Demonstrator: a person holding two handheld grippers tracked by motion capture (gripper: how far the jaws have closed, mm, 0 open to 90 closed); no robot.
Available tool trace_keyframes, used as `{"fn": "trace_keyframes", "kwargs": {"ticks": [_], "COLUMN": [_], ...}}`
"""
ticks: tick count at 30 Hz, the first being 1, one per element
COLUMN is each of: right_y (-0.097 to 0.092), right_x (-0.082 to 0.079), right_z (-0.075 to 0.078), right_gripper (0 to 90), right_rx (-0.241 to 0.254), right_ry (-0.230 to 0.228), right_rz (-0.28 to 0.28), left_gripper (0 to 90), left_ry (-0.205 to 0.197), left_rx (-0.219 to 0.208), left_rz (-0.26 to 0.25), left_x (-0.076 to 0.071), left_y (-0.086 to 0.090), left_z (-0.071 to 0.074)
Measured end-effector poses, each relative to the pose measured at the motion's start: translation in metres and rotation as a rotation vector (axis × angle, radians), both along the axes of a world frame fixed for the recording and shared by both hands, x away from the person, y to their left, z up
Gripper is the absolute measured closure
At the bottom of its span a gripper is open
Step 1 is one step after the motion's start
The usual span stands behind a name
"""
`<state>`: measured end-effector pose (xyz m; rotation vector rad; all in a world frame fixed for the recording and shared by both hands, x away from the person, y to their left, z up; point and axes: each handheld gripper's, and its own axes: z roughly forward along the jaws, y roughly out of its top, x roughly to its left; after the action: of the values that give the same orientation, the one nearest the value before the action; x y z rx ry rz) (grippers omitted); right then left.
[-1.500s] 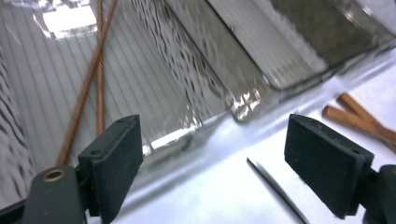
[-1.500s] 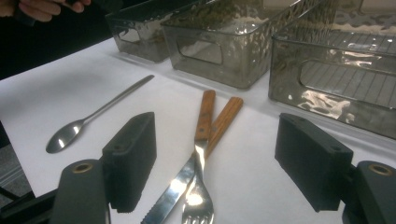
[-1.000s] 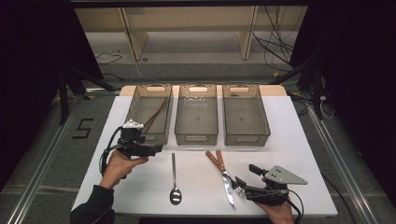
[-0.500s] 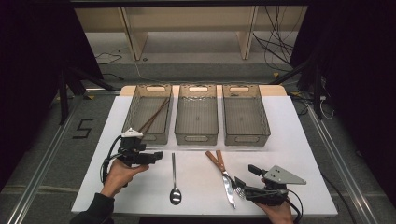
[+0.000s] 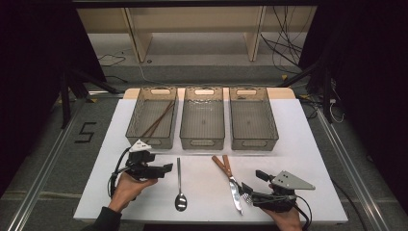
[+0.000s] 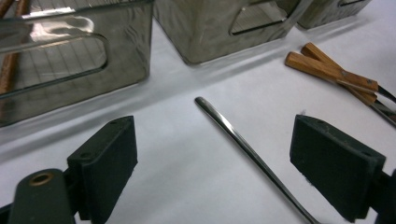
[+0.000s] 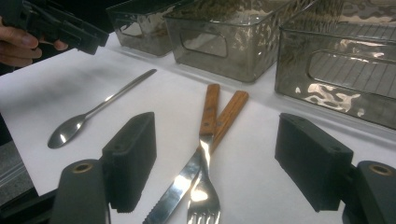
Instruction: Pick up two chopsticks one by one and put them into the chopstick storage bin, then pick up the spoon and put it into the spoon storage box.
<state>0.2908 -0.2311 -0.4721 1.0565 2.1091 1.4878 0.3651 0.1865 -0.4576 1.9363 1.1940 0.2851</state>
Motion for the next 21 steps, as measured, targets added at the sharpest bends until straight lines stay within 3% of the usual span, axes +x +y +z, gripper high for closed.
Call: {"fn": "trace_keyframes", "kwargs": {"ticks": [8,21], "right_y": [0.004,0.006], "right_x": [-0.001,-0.001], "right_z": [0.000,-0.001], "right_gripper": [29.8,29.8], "right_rx": [-0.013,-0.017], "right_ry": [-0.003,-0.003], "right_rz": [0.012,0.011], "left_gripper": [14.5,15.2], "left_ry": [-0.006,0.017], "left_rx": [-0.001,0.064], "left_rz": [-0.004,0.003], "left_x": [-0.015,-0.028], "left_y": [-0.007,-0.027], "left_z": [-0.003,-0.006]}}
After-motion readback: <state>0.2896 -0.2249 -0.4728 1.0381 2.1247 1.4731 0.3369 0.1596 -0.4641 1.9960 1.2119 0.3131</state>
